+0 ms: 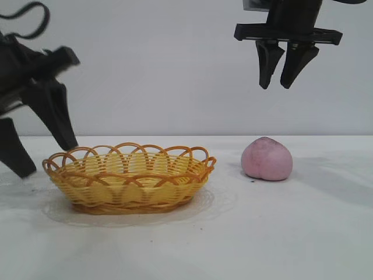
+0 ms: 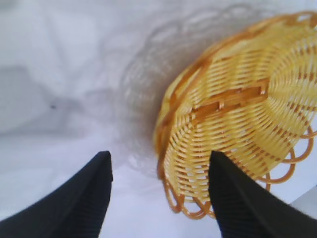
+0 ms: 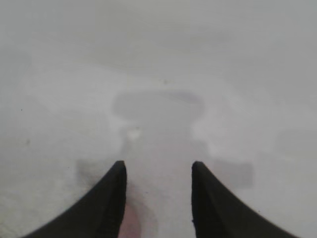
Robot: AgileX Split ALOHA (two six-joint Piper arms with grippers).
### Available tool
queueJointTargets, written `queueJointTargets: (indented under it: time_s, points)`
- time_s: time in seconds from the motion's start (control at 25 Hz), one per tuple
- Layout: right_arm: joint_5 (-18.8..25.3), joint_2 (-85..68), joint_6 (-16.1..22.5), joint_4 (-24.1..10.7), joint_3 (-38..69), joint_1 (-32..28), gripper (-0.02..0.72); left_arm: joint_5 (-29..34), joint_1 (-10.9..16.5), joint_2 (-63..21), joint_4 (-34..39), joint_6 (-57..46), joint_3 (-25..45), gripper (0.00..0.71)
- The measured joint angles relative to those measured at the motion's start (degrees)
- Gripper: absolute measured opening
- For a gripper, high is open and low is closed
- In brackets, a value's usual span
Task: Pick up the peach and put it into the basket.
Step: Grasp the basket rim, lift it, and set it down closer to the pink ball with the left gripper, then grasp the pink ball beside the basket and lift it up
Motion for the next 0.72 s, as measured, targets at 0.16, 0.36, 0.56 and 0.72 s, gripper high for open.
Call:
queueJointTargets:
  time_s: [0.16, 0.36, 0.56, 0.72]
  points:
    - [0.00, 0.00, 0.00, 0.44, 0.00, 0.00, 0.258, -0.59, 3.72, -4.33, 4.30, -0.34, -0.11, 0.382]
    - [0.00, 0.00, -0.38, 1.29, 0.00, 0.00, 0.258, -2.98, 4.28, -5.52, 30.19, -16.44, -2.04, 0.382]
    - [0.17, 0.00, -0.77, 2.12, 0.00, 0.00, 0.258, -5.23, 4.69, -7.79, 38.70, -23.27, -2.07, 0.382]
    - [0.39, 0.00, -1.01, 2.48, 0.00, 0.00, 0.258, -6.62, 4.69, -15.69, 47.78, -31.77, 1.57, 0.382]
